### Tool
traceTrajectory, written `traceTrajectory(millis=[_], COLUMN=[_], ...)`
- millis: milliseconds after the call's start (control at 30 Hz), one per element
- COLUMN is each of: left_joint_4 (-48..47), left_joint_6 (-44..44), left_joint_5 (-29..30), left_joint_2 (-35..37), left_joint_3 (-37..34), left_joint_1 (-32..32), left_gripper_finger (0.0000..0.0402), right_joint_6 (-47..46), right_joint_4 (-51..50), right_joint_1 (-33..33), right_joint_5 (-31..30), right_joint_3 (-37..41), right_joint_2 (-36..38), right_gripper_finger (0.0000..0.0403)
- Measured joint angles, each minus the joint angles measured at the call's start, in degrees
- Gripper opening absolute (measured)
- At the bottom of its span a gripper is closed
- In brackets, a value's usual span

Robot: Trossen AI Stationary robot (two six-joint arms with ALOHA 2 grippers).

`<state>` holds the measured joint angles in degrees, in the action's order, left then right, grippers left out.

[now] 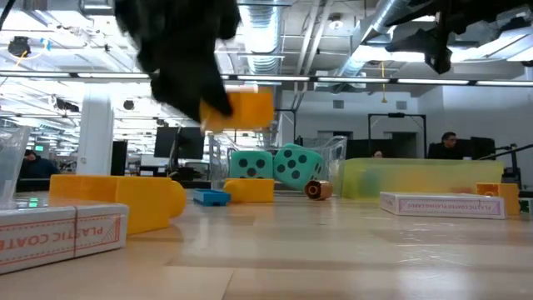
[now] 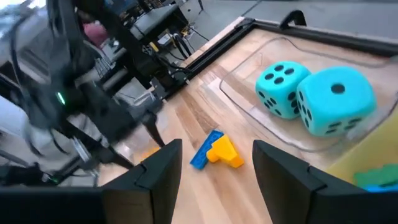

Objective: Pick & Place Toys
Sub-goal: Put the yellow game piece into the yellow bin

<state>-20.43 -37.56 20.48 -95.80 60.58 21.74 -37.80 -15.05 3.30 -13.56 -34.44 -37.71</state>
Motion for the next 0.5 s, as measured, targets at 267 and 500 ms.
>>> traceTrajectory(millis=[267,500], left_joint_4=[4.1,7.5], left_joint_6=[4.3,4.1], left_joint_5=[-11.0,-19.9], left_joint_2=[9.5,13.6], left_joint_3=[0.1,0.1], left_joint_1=[-5.0,-7.7], left_gripper_finger=[0.0262,0.0263], right_joint_6=[25.5,44.9], right_joint_4=[15.3,25.5], right_joint_1=[3.4,9.7], right_joint_5=[0.0,-5.5], right_joint_3=[0.0,-6.3], right_joint_2=[-5.2,-16.0], right_gripper_finger=[0.0188,0.0189])
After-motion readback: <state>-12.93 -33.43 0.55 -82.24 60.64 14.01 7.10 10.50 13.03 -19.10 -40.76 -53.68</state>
